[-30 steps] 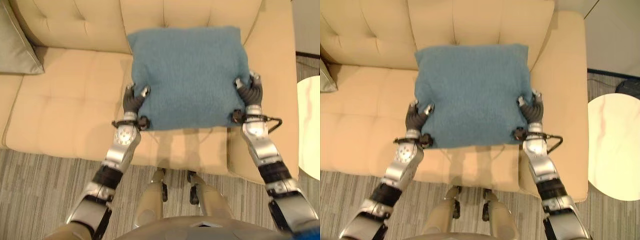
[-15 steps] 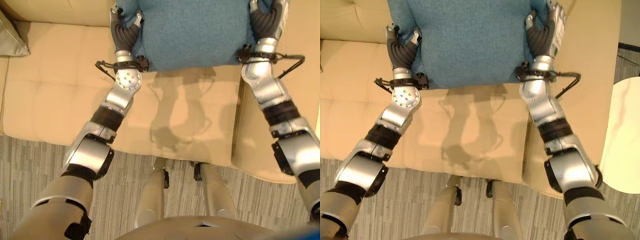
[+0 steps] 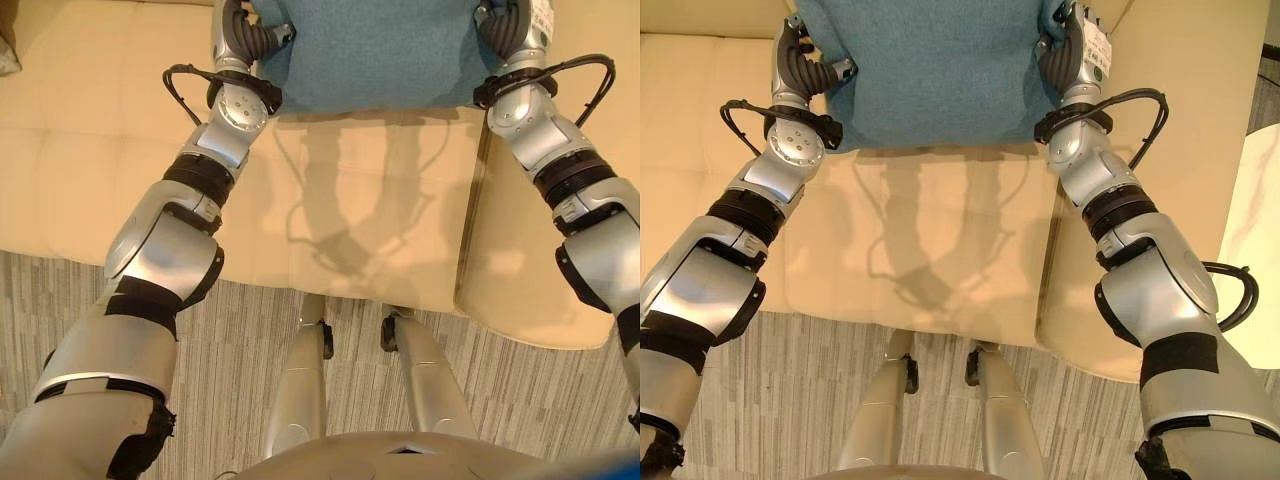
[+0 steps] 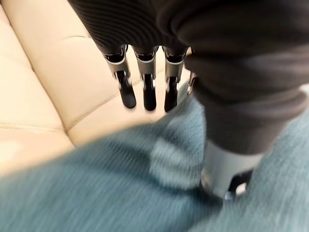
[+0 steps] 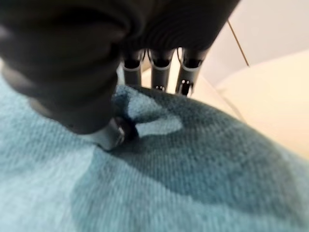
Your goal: Pick up all the scattered cushions and arrange them neatly on the sofa.
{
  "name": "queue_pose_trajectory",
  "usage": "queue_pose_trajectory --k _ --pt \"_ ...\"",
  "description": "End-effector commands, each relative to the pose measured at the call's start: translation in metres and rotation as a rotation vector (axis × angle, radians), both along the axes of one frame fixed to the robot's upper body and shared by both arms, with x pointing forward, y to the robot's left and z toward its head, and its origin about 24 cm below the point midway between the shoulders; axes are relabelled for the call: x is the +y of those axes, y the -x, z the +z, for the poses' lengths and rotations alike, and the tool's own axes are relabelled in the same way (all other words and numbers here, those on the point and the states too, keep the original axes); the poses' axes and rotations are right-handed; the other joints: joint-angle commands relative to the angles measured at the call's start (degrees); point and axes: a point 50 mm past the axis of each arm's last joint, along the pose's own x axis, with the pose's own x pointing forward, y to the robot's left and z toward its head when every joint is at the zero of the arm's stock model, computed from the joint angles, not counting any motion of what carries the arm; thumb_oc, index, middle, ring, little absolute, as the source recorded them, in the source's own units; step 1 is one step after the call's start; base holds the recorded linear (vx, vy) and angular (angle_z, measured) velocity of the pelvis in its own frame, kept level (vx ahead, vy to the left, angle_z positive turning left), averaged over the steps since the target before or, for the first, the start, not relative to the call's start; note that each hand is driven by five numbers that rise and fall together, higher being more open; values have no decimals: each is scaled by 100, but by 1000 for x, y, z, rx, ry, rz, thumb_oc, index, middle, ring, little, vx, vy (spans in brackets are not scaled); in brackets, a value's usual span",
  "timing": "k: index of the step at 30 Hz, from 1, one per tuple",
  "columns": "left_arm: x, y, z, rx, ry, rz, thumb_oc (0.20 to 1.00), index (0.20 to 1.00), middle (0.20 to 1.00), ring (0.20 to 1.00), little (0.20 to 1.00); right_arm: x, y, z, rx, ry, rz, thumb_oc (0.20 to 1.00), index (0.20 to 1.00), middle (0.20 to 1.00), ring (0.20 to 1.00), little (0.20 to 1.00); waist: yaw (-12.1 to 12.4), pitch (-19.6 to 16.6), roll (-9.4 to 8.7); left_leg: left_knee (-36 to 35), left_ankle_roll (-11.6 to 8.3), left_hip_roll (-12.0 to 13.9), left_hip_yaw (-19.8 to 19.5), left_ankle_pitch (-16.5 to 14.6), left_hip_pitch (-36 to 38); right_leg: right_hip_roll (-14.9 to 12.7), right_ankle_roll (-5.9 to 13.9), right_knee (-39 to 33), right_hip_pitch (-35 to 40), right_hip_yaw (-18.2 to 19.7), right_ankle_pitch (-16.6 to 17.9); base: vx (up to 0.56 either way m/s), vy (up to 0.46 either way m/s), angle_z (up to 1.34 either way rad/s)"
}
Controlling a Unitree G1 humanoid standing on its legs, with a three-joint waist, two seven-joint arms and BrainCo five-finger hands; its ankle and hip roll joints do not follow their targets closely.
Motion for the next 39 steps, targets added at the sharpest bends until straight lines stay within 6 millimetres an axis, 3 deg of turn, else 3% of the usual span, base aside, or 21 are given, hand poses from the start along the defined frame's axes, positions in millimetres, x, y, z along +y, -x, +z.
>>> queue_pose_trajectory --k 1,7,12,13,17,19,20,21,22,24,25,26,27,28,29,30,31,34,39 --pt "-17 2 40 -107 -66 -52 1000 1000 1000 1000 1000 26 -3 2 25 6 100 1000 1000 1000 1000 1000 25 -235 -374 -229 -297 -342 207 -859 431 -196 920 -1527 509 278 782 -30 3 -7" --pt "-7 0 26 -61 -67 -21 1000 1000 1000 1000 1000 22 -3 -12 63 -10 98 1000 1000 1000 1000 1000 29 -179 -338 -229 -300 -345 218 -834 352 -209 917 -1527 422 256 800 -14 8 0" --pt "28 2 2 7 -60 48 1000 1000 1000 1000 1000 7 0 -31 101 -20 84 1000 1000 1000 1000 1000 26 -208 -333 -229 -302 -350 251 -843 386 -227 924 -1527 435 242 810 -7 4 -2" --pt "44 4 -5 31 -31 78 1000 1000 1000 1000 1000 0 1 -32 101 -31 72 1000 1000 1000 1000 1000 22 -233 -338 -229 -303 -347 268 -854 413 -234 926 -1527 453 241 810 -13 4 -3" --pt "75 14 -20 39 68 123 1000 1000 1000 1000 1000 -30 7 -40 104 -64 11 1000 1000 1000 1000 1000 37 -272 -341 -229 -312 -348 293 -878 513 -247 927 -1527 552 227 800 0 0 0" --pt "96 28 -39 23 119 128 1000 1000 1000 1000 1000 -60 19 -56 106 -109 -37 1000 1000 1000 1000 1000 57 -312 -357 -229 -313 -349 296 -925 675 -248 921 -1527 719 202 765 1 -3 2" --pt "96 28 -40 24 119 128 1000 1000 1000 1000 1000 -60 20 -56 108 -109 -37 1000 1000 1000 1000 1000 58 -319 -356 -229 -313 -349 296 -927 680 -247 921 -1527 724 202 763 17 -14 6" --pt "106 40 -54 22 118 134 1000 1000 1000 1000 1000 -81 31 -70 118 -135 -76 1000 1000 1000 1000 1000 60 -345 -375 -229 -317 -350 297 -968 812 -253 914 -1527 862 176 740 13 -10 6" --pt "106 40 -56 25 117 134 1000 1000 1000 1000 1000 -81 31 -71 121 -134 -76 1000 1000 1000 1000 1000 61 -352 -374 -229 -317 -349 297 -970 821 -253 914 -1527 871 176 738 28 -18 3" --pt "110 62 -86 35 131 101 1000 1000 1000 1000 1000 -103 53 -102 161 -155 -110 1000 1000 1000 1000 1000 65 -421 -423 -229 -314 -363 311 -1080 1122 -259 905 -1527 1177 129 673 30 -10 0" --pt "108 79 -110 57 154 66 1000 1000 1000 1000 1000 -110 70 -129 214 -172 -113 1000 1000 1000 1000 1000 69 -473 -465 -229 -298 -382 339 -1166 1365 -264 889 -1527 1415 90 608 74 -14 5" --pt "107 99 -144 136 188 53 1000 1000 1000 1000 1000 -114 88 -152 265 -184 -105 1000 1000 1000 1000 1000 72 -507 -507 -229 -287 -389 369 -1228 1614 -273 873 -1527 1695 54 550 80 -10 3" --pt "104 109 -159 166 221 32 1000 1000 1000 1000 1000 -114 98 -166 305 -197 -97 1000 1000 1000 1000 1000 76 -519 -524 -229 -284 -398 385 -1263 1750 -270 869 -1527 1832 44 517 31 1 -3" --pt "104 110 -160 169 221 32 1000 1000 1000 1000 1000 -114 99 -167 307 -197 -98 1000 1000 1000 1000 1000 67 -530 -530 -229 -279 -410 382 -1232 1736 -283 869 -1527 1820 41 538 66 3 -11" --pt "103 129 -189 256 264 27 1000 1000 1000 1000 1000 -118 116 -193 392 -227 -104 1000 1000 1000 1000 1000 79 -547 -550 -229 -266 -387 416 -1333 2020 -295 862 -1527 2133 19 458 57 14 -11" --pt "103 139 -202 300 288 27 1000 1000 1000 1000 1000 -117 125 -207 437 -240 -102 1000 1000 1000 1000 1000 74 -553 -571 -229 -253 -378 425 -1332 2148 -311 863 -1527 2257 -3 441 127 13 -4" --pt "103 158 -229 404 323 35 1000 1000 1000 1000 1000 -114 140 -233 529 -277 -103 1000 1000 1000 1000 1000 75 -572 -585 -229 -240 -338 462 -1399 2434 -304 859 -1527 2571 -21 354 68 25 -3" --pt "105 193 -279 629 338 80 1000 1000 1000 1000 1000 -108 166 -277 724 -276 -105 1000 1000 1000 1000 1000 60 -598 -584 -229 -187 -288 544 -1445 2926 -316 843 -1527 3084 -14 246 101 33 -5" --pt "104 267 -377 1195 304 197 1000 1000 1000 1000 1000 -101 223 -365 1196 -138 -153 1000 1000 1000 1000 1000 71 -698 -565 -229 -86 -214 697 -1678 3988 -218 765 -1513 4105 123 -30 95 14 -12"
